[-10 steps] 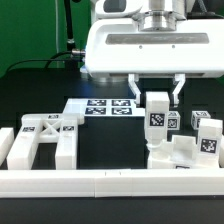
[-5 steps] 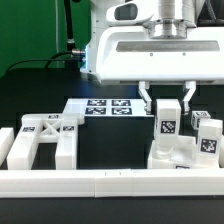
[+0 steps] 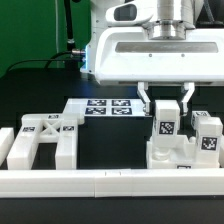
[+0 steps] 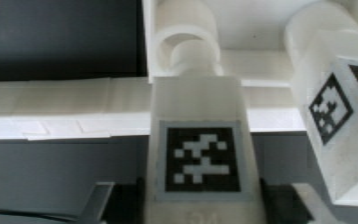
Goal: Assemble chair
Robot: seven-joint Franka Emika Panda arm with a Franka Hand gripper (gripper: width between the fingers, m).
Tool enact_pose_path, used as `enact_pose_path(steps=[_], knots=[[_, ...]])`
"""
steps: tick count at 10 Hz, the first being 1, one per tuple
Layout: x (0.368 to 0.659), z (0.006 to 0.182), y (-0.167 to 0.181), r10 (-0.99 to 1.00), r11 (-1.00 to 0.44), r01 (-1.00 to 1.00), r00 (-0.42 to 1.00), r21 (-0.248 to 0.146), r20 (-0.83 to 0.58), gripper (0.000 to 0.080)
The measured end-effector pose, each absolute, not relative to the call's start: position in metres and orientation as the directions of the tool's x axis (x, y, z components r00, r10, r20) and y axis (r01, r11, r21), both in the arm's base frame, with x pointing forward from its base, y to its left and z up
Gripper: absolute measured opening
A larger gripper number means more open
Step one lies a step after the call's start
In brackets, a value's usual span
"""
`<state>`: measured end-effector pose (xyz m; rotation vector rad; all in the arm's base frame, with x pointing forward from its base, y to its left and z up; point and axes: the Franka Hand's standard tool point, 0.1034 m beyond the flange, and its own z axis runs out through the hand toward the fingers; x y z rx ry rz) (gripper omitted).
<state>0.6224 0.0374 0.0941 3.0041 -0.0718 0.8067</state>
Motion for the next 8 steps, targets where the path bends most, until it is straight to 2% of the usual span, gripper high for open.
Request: enact_pose_path(steps=[8], knots=[[0.618,0.081,0.038,-0.023,-0.999,-0.043,0.866,0.030,0.500,0.0287]])
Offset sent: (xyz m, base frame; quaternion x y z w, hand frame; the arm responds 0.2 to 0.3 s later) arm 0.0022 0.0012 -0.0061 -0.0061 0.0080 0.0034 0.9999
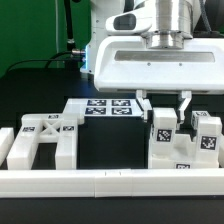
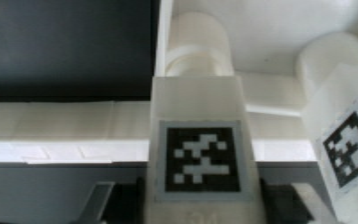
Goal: Assemble chair
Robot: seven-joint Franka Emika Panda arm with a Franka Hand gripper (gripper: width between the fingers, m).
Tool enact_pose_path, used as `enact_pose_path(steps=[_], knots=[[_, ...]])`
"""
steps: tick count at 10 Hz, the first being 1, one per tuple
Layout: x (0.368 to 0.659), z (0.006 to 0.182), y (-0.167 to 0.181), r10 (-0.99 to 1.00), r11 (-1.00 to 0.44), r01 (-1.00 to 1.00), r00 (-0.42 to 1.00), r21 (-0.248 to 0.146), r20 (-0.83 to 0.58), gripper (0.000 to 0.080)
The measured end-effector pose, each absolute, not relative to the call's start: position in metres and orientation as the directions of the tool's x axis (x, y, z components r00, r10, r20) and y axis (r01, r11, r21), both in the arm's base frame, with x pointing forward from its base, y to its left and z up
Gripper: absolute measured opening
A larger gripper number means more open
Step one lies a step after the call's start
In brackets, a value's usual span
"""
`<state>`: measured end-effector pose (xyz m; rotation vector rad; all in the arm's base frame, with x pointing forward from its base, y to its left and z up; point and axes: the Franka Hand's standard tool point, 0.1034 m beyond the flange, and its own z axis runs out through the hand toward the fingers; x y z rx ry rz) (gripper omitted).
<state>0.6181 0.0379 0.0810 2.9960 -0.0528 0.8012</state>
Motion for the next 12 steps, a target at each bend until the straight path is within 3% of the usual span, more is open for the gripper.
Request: enact_pose_path(steps=[4,5,6,7,12], knots=[[0.619,0.080,0.038,-0.013,-0.999,-0.039,0.847,0.038,0.531,0.0295],[0.619,0.080,0.038,-0.012,-0.999,-0.038,0.847,0.038,0.531,0.0548],[0.619,0.080,0.037,-0.009,-0.999,-0.036,0.848,0.039,0.530,0.0548],[0.621,0.084,0.036,-0.005,-0.999,-0.032,0.847,0.042,0.532,0.0618],[0.628,0.111,0.023,0.014,-0.999,-0.013,0.857,0.047,0.515,0.0649]])
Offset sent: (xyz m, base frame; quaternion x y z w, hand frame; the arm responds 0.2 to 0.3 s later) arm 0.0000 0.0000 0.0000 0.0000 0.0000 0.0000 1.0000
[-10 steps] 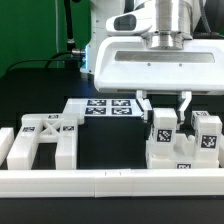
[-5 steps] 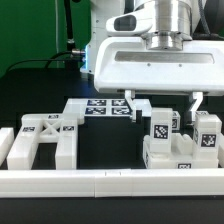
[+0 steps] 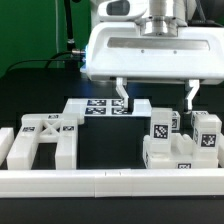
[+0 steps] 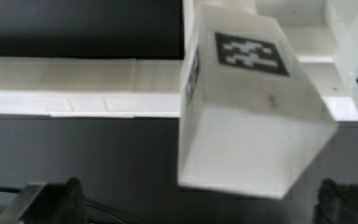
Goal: Assemble chair
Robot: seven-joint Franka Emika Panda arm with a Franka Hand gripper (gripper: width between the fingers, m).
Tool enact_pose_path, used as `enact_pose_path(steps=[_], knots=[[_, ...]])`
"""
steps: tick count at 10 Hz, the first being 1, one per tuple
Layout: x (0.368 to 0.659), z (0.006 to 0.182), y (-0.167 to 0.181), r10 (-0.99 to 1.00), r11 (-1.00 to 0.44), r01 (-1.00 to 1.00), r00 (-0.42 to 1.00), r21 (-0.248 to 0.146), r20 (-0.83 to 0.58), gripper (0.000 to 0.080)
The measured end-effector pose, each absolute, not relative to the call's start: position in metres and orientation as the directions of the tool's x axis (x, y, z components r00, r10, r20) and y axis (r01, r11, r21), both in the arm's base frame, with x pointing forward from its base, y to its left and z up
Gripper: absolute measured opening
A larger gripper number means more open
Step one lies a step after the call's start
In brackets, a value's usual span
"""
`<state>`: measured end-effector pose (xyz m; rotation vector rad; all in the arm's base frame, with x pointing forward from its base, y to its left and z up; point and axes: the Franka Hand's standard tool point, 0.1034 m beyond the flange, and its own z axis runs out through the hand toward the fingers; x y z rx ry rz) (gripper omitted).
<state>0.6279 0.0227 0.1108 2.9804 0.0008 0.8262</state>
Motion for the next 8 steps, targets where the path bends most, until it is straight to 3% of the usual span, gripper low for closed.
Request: enact_pose_path(steps=[4,8], knots=[[0.625,0.107,0.023,0.008,-0.999,-0.011,0.885,0.038,0.465,0.0649],[0.629,0.103,0.029,-0.007,-1.000,-0.006,0.972,-0.004,0.237,0.0649]])
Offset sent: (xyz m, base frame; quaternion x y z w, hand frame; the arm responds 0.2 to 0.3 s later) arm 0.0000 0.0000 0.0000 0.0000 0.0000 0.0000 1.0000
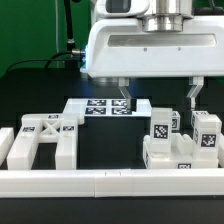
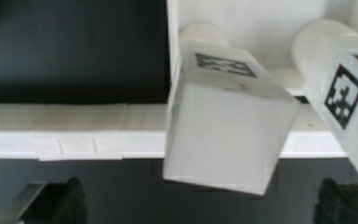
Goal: Assemble chair
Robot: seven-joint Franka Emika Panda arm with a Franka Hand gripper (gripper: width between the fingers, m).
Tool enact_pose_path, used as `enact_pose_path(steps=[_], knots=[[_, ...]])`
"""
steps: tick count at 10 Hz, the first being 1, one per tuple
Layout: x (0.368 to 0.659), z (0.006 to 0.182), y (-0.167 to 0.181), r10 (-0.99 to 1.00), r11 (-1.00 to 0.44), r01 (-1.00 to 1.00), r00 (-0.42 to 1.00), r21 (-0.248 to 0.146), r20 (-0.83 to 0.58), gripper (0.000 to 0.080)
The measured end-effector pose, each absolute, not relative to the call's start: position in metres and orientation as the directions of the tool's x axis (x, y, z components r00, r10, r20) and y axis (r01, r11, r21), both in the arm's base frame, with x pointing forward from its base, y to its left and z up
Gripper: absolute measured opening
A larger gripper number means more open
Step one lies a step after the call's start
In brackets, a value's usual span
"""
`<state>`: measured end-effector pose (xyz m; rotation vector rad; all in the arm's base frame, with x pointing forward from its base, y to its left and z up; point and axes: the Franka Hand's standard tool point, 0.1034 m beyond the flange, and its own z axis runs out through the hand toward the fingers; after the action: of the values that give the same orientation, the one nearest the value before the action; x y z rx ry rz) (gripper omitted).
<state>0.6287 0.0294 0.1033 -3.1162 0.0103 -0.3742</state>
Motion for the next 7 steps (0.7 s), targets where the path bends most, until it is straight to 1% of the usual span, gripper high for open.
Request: enact_pose_path(steps=[2,3,6,7], knots=[[0.624,0.100,0.031,-0.010,-1.000,-0.008,0.996,-0.020,0.088,0.0649],[0.624,0.098,0.032,-0.015,-1.000,-0.014,0.998,-0.023,0.059,0.0649],[0.619,0.089,0.028,-0.041,-0.999,-0.040,0.998,-0.020,0.054,0.0649],[0.618,0.088,0.027,-0.044,-0.999,-0.043,0.998,-0.019,0.053,0.0622]])
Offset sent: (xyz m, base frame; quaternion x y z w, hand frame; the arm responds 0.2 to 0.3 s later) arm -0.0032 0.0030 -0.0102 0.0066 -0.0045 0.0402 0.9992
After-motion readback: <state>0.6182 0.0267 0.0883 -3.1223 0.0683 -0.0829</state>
